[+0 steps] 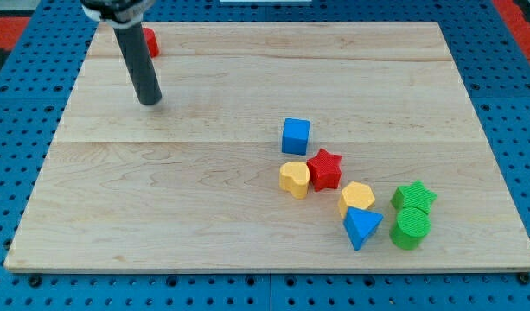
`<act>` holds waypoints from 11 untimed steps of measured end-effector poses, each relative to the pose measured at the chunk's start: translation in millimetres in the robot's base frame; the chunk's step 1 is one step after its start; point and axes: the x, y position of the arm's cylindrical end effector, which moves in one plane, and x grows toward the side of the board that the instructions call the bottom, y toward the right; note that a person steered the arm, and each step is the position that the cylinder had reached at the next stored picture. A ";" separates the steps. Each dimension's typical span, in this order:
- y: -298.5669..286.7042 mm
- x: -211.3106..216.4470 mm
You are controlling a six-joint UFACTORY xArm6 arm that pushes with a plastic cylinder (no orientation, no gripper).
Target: Separate the red star from the yellow heart
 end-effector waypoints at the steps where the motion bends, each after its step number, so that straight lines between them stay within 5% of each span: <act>1: 58.9 67.0; 3: 176.3 131.2; 5: 291.8 116.5; 9: 241.3 11.3; 11: 278.9 -16.2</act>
